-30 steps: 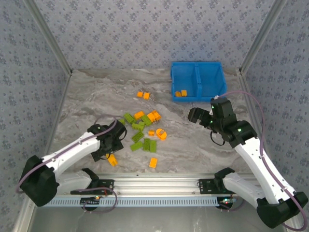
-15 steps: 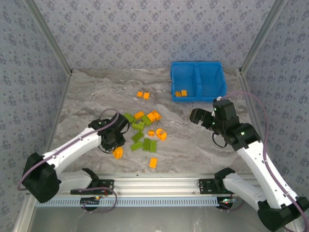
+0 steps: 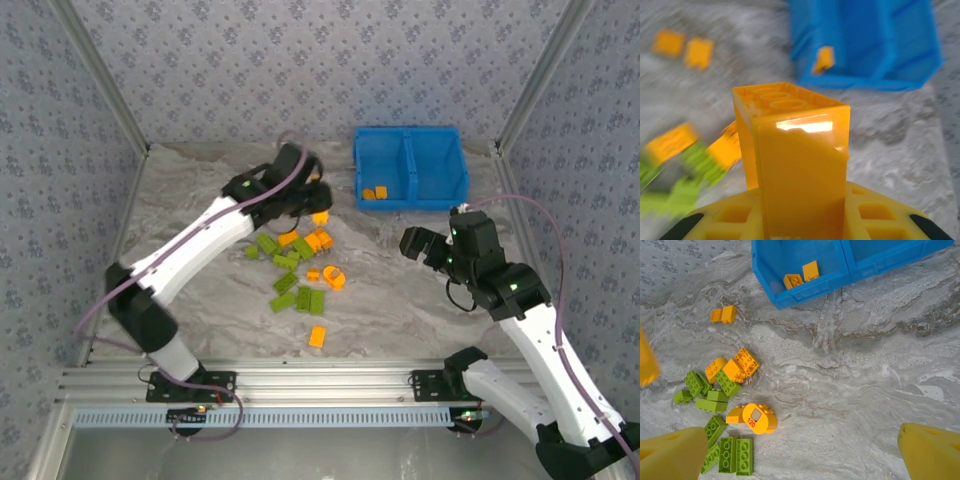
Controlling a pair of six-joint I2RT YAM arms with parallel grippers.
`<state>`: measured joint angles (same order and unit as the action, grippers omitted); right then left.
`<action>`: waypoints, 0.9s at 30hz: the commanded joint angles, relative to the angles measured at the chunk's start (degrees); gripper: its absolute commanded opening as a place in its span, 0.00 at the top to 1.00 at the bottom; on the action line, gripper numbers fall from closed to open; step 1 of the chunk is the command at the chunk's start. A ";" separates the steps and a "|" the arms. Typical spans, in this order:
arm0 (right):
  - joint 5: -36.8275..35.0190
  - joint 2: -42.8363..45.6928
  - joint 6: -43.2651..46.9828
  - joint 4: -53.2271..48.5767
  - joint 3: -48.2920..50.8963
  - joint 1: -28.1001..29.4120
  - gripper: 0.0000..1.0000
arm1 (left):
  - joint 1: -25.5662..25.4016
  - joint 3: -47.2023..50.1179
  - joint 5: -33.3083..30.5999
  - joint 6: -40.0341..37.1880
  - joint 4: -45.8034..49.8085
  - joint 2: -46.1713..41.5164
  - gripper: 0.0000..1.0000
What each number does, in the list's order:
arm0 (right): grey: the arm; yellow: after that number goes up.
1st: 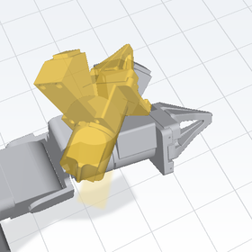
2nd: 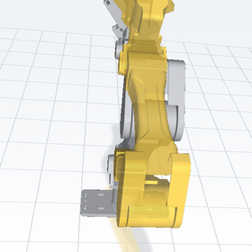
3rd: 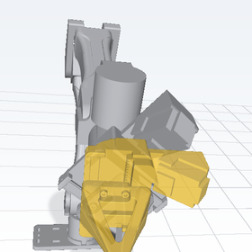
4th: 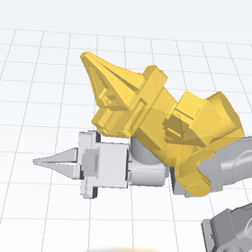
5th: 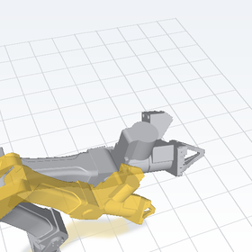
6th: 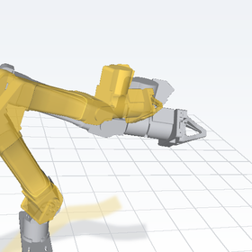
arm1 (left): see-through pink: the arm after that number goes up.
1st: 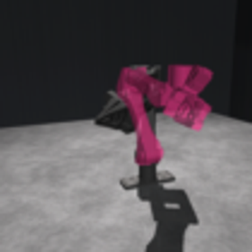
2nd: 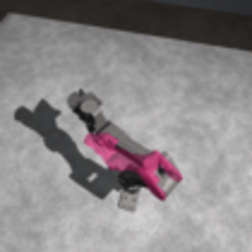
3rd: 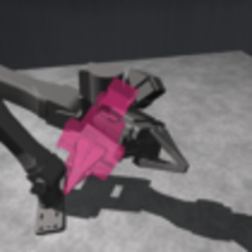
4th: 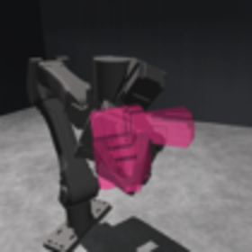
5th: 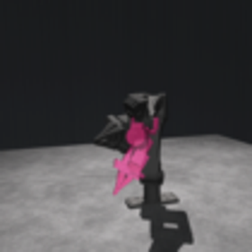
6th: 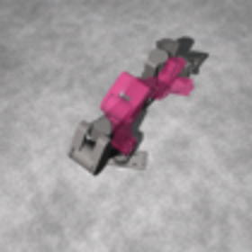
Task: Sort the legos into containers by color
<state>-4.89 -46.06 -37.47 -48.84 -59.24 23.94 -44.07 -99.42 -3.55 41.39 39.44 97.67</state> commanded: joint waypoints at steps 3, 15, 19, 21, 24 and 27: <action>-2.12 3.73 -2.80 -3.31 -0.66 0.26 0.00 | -0.83 -18.28 2.15 -9.28 -7.68 17.74 0.78; -2.44 5.55 -3.48 -6.01 -0.60 0.23 0.00 | -1.02 -55.90 -0.74 -17.48 -10.88 51.21 0.73; -1.83 5.55 -4.36 -5.05 -0.10 0.22 0.00 | -0.87 -56.23 1.85 -17.09 -15.14 54.55 0.67; -1.55 5.55 -4.58 -4.78 0.17 0.28 0.00 | -1.11 -56.33 1.63 -17.54 -15.71 55.00 0.58; -1.45 5.63 -4.61 -5.35 0.33 0.27 0.00 | -1.48 -56.67 1.18 -18.31 -16.00 54.37 0.42; -1.48 5.65 -4.30 -5.73 0.36 0.28 0.00 | -1.60 -56.85 0.66 -19.18 -15.98 52.59 0.31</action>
<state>-5.80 -40.64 -41.15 -53.21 -59.18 23.94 -45.15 -153.45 -2.57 23.77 26.46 153.18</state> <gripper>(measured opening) 0.998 0.671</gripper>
